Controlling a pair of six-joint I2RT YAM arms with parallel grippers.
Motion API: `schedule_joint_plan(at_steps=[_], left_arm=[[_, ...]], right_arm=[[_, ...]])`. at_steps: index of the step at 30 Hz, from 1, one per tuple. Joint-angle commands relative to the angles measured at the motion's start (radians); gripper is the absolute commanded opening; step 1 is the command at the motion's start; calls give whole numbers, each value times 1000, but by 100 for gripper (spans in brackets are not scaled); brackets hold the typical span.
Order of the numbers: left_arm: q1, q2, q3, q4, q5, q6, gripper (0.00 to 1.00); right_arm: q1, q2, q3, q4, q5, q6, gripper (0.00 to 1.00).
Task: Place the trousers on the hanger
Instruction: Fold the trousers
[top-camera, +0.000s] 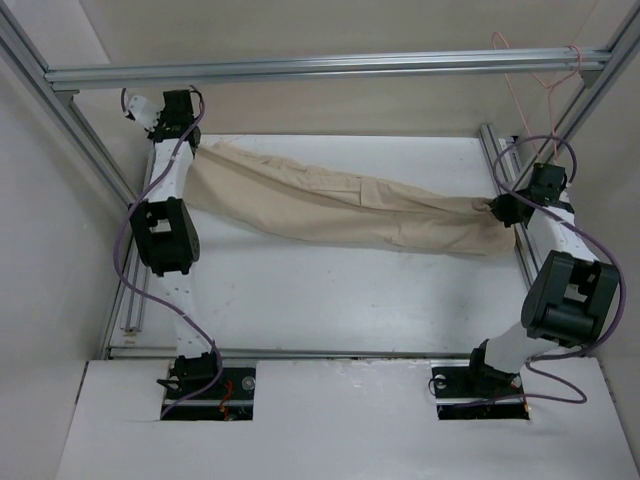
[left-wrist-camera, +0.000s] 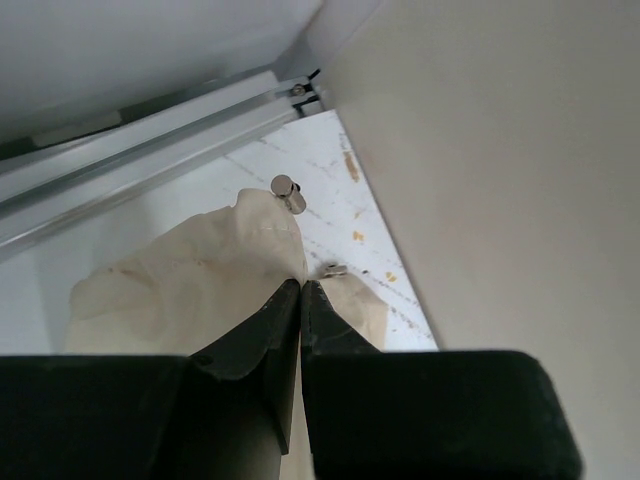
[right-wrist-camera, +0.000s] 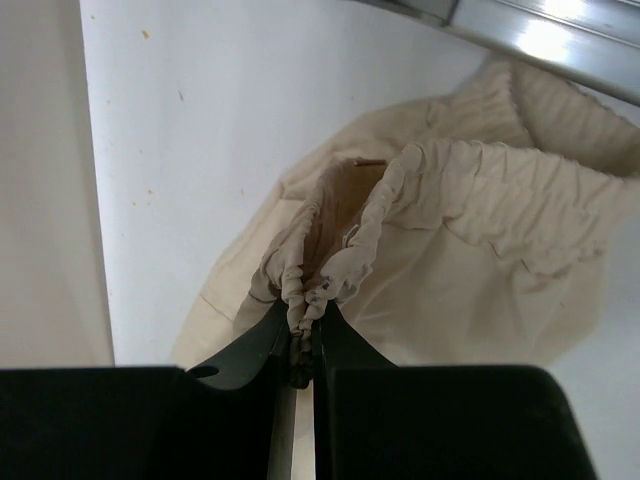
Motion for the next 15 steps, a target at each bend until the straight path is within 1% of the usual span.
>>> schedule_joint_plan(at_steps=[1, 4, 5, 6, 7, 9, 10, 12, 14, 15], left_arm=[[-21, 23, 63, 158, -67, -18, 3], [-38, 64, 76, 228, -86, -27, 6], [-43, 78, 84, 254, -84, -29, 10], [-44, 87, 86, 282, -81, -26, 14], [-47, 89, 76, 300, -81, -24, 21], [-52, 57, 20, 333, -75, -15, 41], [-55, 28, -27, 350, -77, -8, 51], [-56, -46, -145, 392, -69, 15, 68], [-56, -136, -290, 452, -55, 41, 75], [-56, -182, -360, 487, -51, 60, 76]], right_arm=[[-7, 57, 52, 148, 9, 47, 2], [-7, 118, 82, 163, 29, 59, 4], [-6, 138, 95, 162, 43, 65, 10], [-1, 155, 105, 163, 49, 67, 19], [5, 167, 116, 165, 49, 65, 32], [19, 163, 122, 166, 55, 56, 64], [31, 152, 118, 171, 48, 50, 72], [66, 125, 109, 177, 38, 36, 77], [98, 83, 86, 175, 46, 25, 78], [114, 59, 66, 174, 51, 24, 78]])
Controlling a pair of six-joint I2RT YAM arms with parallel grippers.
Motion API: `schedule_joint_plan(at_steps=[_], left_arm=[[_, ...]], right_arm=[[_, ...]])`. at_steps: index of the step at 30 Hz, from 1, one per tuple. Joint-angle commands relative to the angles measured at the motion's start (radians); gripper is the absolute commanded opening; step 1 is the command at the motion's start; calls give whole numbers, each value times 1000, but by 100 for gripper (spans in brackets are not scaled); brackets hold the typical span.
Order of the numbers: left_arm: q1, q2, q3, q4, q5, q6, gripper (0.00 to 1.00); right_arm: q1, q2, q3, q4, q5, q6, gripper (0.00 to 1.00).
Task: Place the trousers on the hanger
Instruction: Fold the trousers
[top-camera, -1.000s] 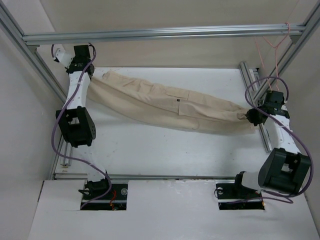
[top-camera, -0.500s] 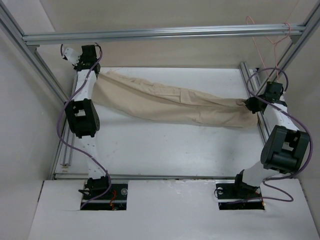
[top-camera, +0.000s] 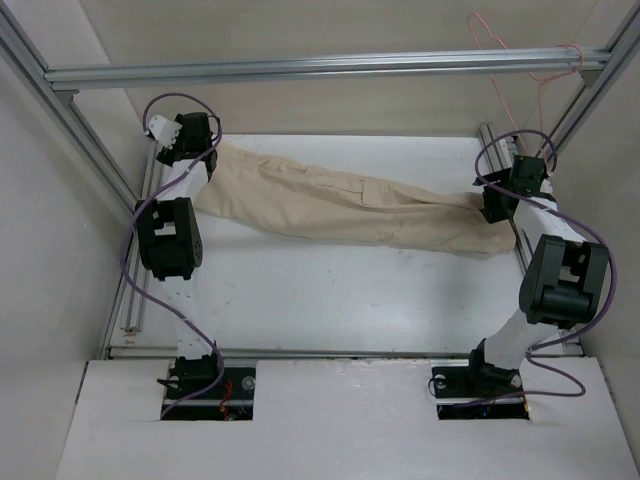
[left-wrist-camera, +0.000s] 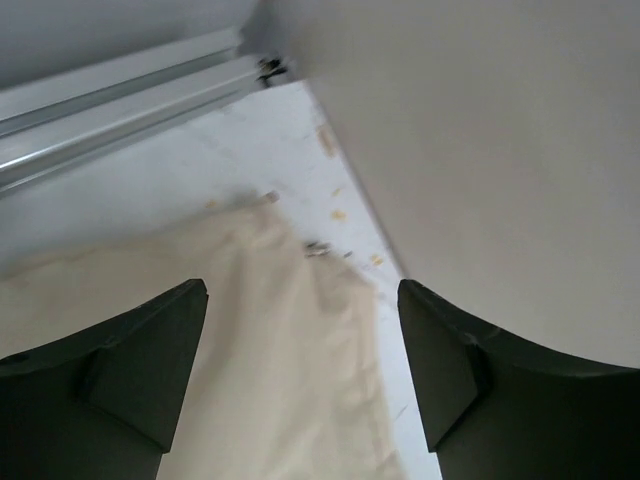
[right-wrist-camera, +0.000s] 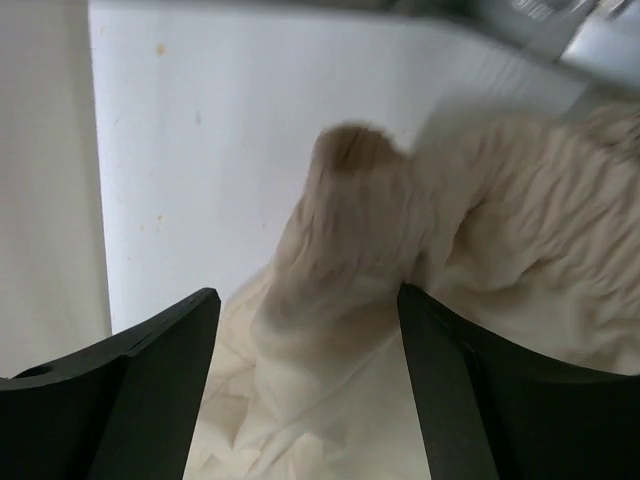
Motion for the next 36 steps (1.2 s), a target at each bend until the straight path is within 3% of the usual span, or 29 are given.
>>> schedule_joint_plan(at_steps=[1, 9, 13, 21, 32, 36], left_arm=[[5, -219, -193, 163, 0, 65, 76], [22, -580, -674, 159, 68, 112, 75], [18, -637, -793, 51, 178, 48, 74], [98, -455, -743, -54, 467, -105, 74], [134, -143, -556, 16, 476, -198, 72], [127, -67, -464, 67, 485, -201, 61]], right_arm=[[62, -118, -21, 61, 19, -19, 78], [81, -298, -188, 75, 79, -44, 82], [110, -345, -231, 66, 63, -80, 89], [136, -457, -336, 29, 71, -99, 97], [170, -598, -432, 2, 77, -122, 98], [171, -625, -440, -25, 83, -126, 98]])
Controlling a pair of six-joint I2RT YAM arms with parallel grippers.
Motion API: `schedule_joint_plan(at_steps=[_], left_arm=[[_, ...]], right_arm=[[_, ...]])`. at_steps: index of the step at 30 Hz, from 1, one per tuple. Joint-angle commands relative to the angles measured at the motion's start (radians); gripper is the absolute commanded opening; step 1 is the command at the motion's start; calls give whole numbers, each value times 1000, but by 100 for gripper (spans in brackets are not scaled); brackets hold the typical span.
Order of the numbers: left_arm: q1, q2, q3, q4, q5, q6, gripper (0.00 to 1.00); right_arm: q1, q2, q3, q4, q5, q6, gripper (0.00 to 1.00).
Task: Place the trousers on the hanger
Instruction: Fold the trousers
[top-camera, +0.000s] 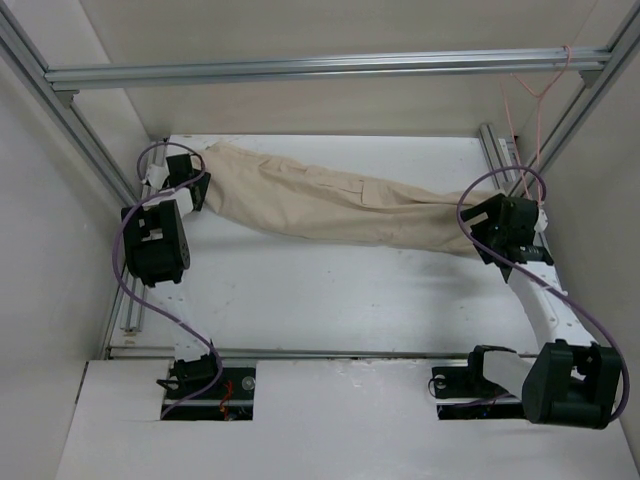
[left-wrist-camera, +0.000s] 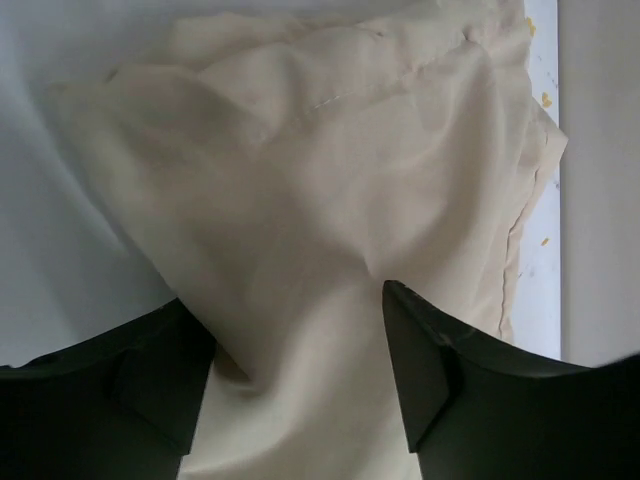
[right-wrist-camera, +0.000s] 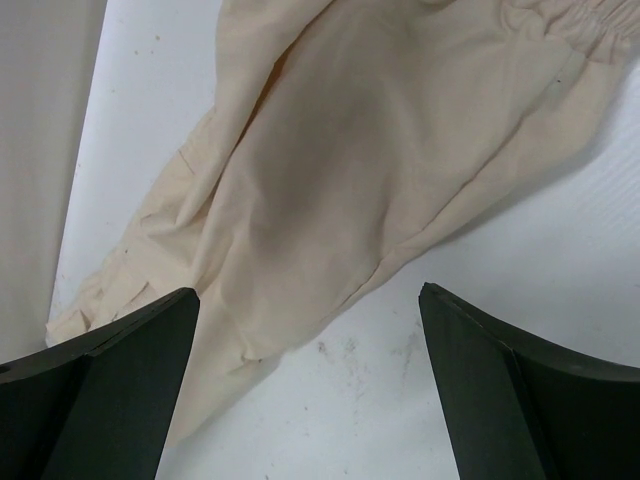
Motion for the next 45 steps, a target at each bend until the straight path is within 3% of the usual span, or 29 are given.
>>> schedule_joint_plan(at_steps=[1, 4, 8, 11, 16, 20, 22, 26, 29, 34, 36, 39, 45], left_arm=[[-3, 84, 53, -12, 18, -17, 55], [-7, 142, 119, 16, 27, -20, 39], [-13, 192, 205, 15, 30, -17, 9], [-10, 183, 216, 5, 23, -8, 0], [10, 69, 84, -10, -33, 55, 0], [25, 6, -17, -7, -57, 90, 0], [36, -11, -48, -2, -56, 92, 0], [51, -46, -91, -11, -59, 98, 0], [56, -90, -131, -30, -80, 124, 0], [57, -172, -204, -60, -128, 147, 0], [57, -192, -220, -88, -140, 149, 0], [68, -238, -259, -129, -169, 147, 0], [91, -371, -381, -243, -235, 144, 0]], right_arm=[[7, -32, -3, -9, 22, -19, 98], [7, -44, -18, -23, 14, -14, 98], [1, -72, -38, -60, 25, -14, 98], [-5, -70, -55, -90, 13, 0, 97], [-17, -46, -52, -159, 66, 12, 95], [-37, 74, -39, -91, 79, 17, 91], [-48, 161, -19, -23, 70, 23, 79], [-65, 357, 60, 42, 68, 31, 66], [-71, 456, 95, 84, 74, 58, 48], [-65, 520, 84, 200, 44, 72, 47], [-66, 546, 87, 186, 37, 78, 22], [-77, 525, 77, 76, 36, 86, 4], [-106, 226, -129, -68, 62, 86, 0]])
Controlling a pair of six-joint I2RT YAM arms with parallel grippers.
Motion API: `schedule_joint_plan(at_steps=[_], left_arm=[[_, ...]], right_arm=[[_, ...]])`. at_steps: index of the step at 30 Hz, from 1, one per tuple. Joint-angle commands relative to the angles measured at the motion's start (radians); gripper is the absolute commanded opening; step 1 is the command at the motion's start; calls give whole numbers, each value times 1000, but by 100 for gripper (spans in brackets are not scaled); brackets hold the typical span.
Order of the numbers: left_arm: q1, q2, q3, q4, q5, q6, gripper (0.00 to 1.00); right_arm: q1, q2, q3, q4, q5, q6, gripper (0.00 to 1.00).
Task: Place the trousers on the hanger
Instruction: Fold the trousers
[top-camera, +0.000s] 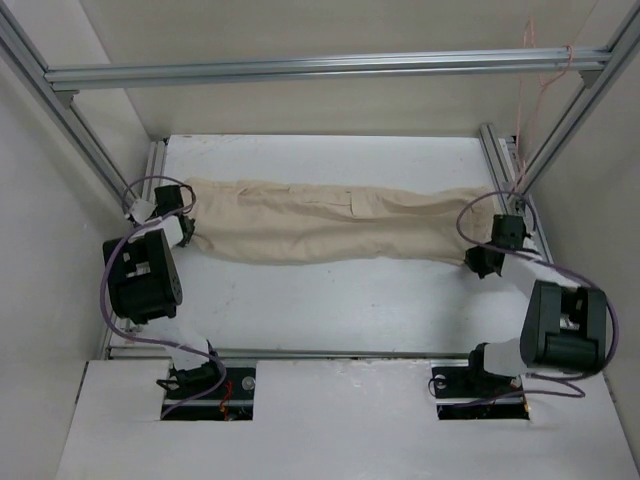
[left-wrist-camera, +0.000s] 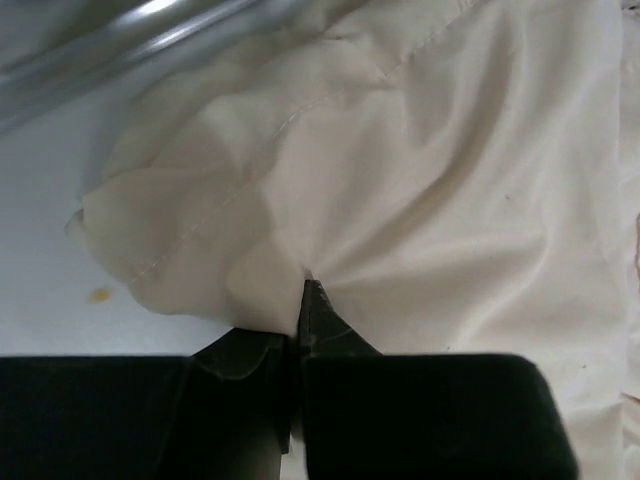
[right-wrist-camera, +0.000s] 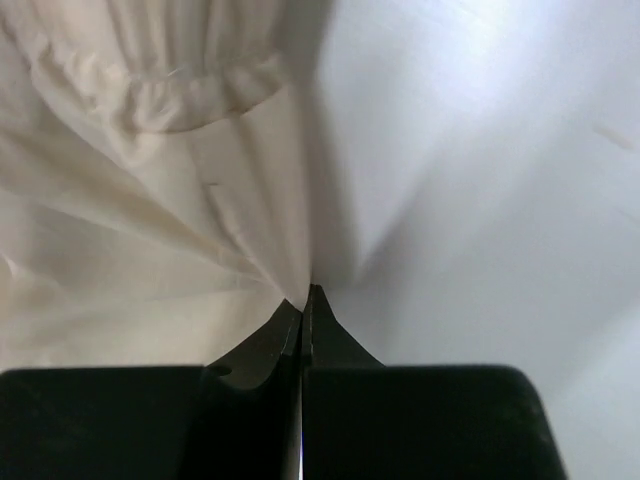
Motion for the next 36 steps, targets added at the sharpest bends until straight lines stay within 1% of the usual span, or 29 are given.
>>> schedule_joint_plan(at_steps=[1, 5, 9, 11, 12, 13, 15, 17, 18, 20, 21, 22, 25, 26, 27, 29, 30, 31, 32, 33, 34, 35, 36], left_arm=[[30, -133, -76, -131, -102, -4, 0], [53, -255, -164, -211, -160, 7, 0], [114, -335, -199, -286, -209, 28, 0], [128, -363, -205, -310, -220, 36, 0], [128, -374, -210, -318, -229, 39, 2], [127, -381, -215, -326, -234, 42, 4], [127, -400, -221, -335, -232, 47, 21], [113, -440, -219, -344, -238, 62, 47], [99, -469, -218, -344, -240, 62, 58], [58, -507, -195, -363, -240, 70, 74], [44, -522, -176, -385, -237, 68, 80], [29, -539, -157, -402, -234, 68, 83], [-10, -608, -112, -429, -238, 82, 85], [-28, -628, -98, -430, -241, 95, 84], [-51, -642, -83, -430, -249, 106, 83], [-106, -650, -57, -420, -243, 129, 80], [-144, -635, -41, -413, -232, 146, 75], [-174, -616, -26, -412, -221, 160, 68], [-218, -583, -2, -407, -209, 181, 56], [-249, -552, 18, -401, -203, 195, 48], [-275, -515, 43, -393, -197, 211, 44], [-290, -482, 67, -387, -191, 229, 42], [-306, -439, 101, -386, -182, 256, 41]], right_arm=[[-47, -179, -117, -169, 6, 21, 0], [-133, -357, -240, -235, -86, 46, 0], [-203, -535, -250, -390, -69, 15, 0], [-213, -613, -233, -482, -37, -3, 0], [-212, -644, -233, -501, -34, 0, 2], [-205, -664, -234, -504, -38, 3, 9], [-187, -664, -225, -501, -48, -14, 34], [-176, -670, -190, -524, -29, -52, 58], [-165, -684, -166, -538, -13, -60, 68], [-134, -690, -100, -573, 27, -71, 76], [-124, -687, -64, -594, 50, -74, 79], [-113, -678, -29, -608, 67, -87, 82], [-90, -658, 40, -619, 119, -126, 83], [-82, -652, 60, -615, 130, -143, 83], [-78, -644, 83, -610, 153, -167, 81], [-42, -617, 111, -586, 175, -202, 72], [-18, -603, 120, -563, 169, -224, 63], [14, -580, 137, -532, 157, -260, 45], [56, -542, 166, -503, 143, -291, 27], [92, -499, 196, -495, 132, -307, 15], [119, -465, 221, -499, 136, -308, 10], [149, -422, 250, -496, 144, -310, 7], [178, -374, 282, -492, 149, -318, 7]])
